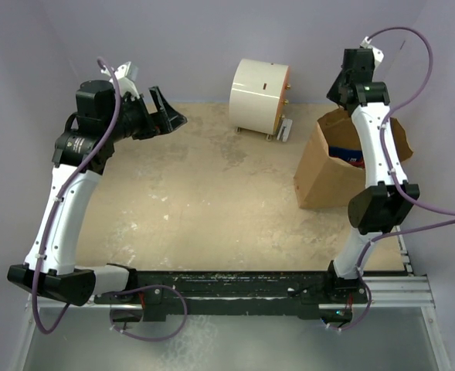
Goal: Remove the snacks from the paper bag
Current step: Move the paper bag to the center of the board.
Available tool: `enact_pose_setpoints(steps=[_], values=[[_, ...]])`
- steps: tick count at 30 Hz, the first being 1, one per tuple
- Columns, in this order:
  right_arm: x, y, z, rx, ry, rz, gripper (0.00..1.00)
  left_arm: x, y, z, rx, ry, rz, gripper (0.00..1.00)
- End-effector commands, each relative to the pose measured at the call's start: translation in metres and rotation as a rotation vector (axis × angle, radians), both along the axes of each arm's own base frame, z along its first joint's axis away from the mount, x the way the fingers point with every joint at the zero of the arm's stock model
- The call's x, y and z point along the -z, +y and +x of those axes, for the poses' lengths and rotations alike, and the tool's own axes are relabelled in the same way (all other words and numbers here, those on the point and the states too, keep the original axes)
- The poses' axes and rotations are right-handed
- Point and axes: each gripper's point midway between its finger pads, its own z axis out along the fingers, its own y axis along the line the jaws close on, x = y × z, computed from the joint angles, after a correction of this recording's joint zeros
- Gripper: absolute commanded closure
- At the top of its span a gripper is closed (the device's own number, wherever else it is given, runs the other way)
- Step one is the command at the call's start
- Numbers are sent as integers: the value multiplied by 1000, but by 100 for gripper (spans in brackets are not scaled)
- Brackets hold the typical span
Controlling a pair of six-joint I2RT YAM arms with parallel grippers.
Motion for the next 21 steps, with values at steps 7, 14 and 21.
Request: enact_pose_setpoints(steps=[7, 14, 21], values=[[-41, 81, -40, -429, -34, 171, 100, -26, 1, -12, -24, -24, -69, 1], [-39, 155, -96, -673, 39, 223, 100, -32, 0, -23, -29, -1, -115, 1], [-42, 266, -156, -936, 74, 337, 100, -29, 2, -42, -56, 52, -165, 1]])
